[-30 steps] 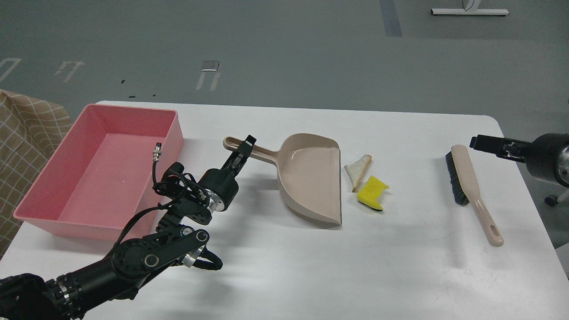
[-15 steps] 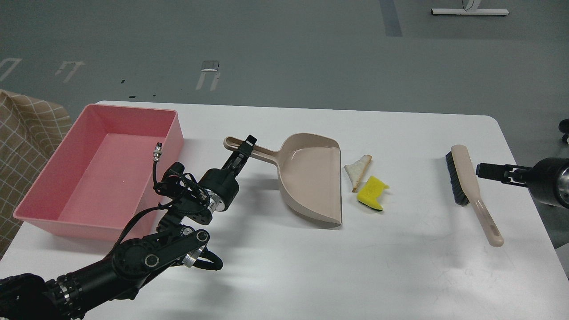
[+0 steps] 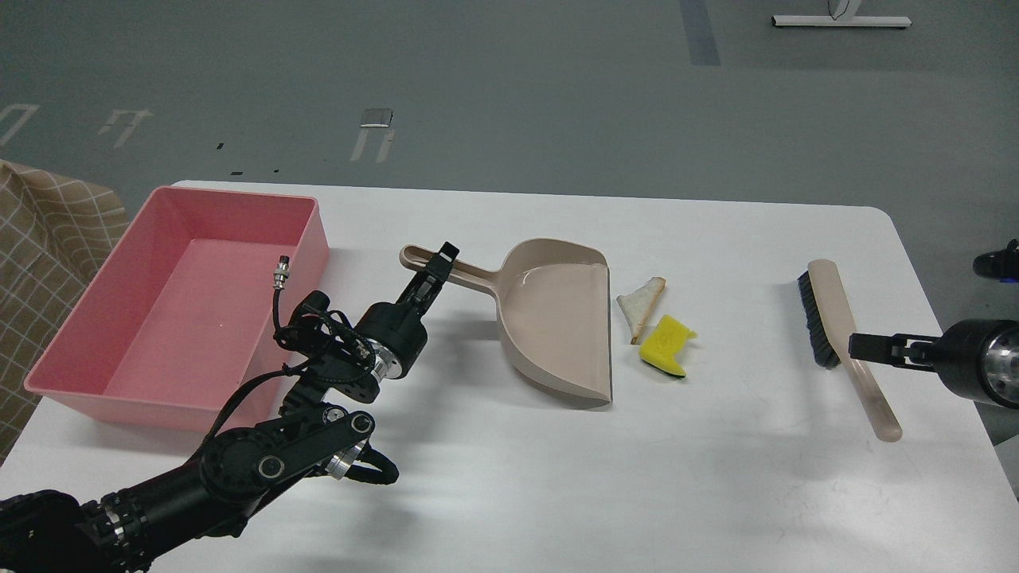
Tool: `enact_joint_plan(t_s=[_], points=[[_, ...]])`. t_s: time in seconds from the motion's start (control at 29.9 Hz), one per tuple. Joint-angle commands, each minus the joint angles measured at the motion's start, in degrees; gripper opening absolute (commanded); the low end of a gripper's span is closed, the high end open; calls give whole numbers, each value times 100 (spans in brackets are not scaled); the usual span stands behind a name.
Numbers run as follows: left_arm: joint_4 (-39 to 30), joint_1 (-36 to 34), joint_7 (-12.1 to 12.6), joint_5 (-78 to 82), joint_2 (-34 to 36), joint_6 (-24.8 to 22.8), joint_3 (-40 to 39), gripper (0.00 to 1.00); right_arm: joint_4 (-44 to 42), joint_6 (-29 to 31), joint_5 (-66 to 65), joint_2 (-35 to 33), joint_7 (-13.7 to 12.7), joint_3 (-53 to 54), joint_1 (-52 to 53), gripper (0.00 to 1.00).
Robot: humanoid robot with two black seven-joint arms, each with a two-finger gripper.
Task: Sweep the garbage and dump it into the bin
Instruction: 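Close the right gripper on the brush handle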
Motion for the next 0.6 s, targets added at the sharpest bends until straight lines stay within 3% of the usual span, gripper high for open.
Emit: enact_joint_plan(t_s=[0.0, 0.57], points=[[0, 9, 8, 17, 6, 0, 0, 0, -6, 0, -41, 16, 0, -73, -43, 90], [-8, 9, 9, 17, 6, 0, 0, 0, -58, 0, -156, 280, 0, -231, -52, 86]])
